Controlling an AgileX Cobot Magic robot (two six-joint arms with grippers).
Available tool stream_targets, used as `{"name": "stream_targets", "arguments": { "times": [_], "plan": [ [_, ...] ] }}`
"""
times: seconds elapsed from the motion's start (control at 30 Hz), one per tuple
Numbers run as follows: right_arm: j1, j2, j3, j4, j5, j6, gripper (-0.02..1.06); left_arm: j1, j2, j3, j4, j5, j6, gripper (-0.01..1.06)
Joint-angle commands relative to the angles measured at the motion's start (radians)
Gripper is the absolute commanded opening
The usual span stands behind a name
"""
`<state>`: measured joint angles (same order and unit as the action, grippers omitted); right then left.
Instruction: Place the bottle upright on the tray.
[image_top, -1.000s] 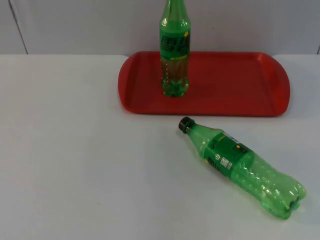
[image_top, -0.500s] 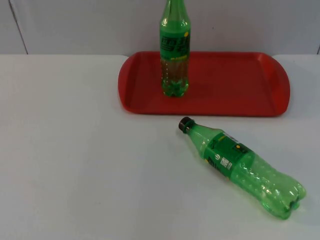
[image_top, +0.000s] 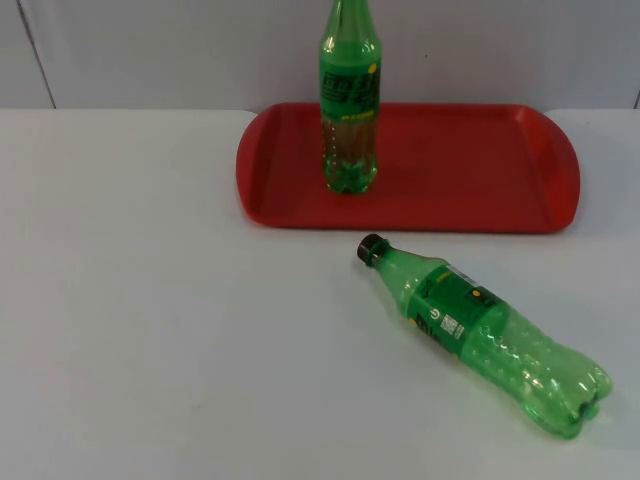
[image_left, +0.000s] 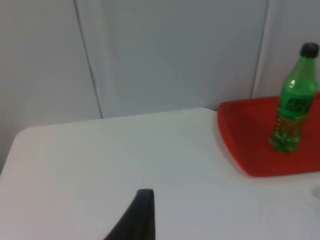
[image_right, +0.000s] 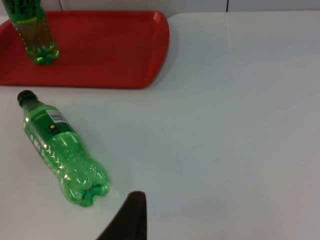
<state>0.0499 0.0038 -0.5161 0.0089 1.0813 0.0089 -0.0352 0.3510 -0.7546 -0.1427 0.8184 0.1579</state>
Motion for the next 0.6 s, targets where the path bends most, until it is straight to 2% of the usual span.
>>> {"name": "stream_targets", "arguments": {
  "times": [0.0,0.1,0.3,0.57],
  "plan": [
    [-0.004,-0.004,0.002,0.003,-0.004,0.004,1.05,0.002,-0.027,0.003,-0.027,0.040,0.020,1.05],
    [-0.004,-0.004,0.002,0.003,-0.004,0.004,1.05,0.002,-0.059,0.003,-0.026,0.071,0.020,1.05],
    [-0.004,-0.004,0.002,0.003,-0.004,0.004,1.05,0.002,-0.185,0.107,-0.026,0.093,0.018,1.05],
    [-0.004,-0.004,0.002,0.003,-0.004,0.004,1.05,0.002,-0.351,0.175,0.014,0.182,0.002,1.05]
  ]
}}
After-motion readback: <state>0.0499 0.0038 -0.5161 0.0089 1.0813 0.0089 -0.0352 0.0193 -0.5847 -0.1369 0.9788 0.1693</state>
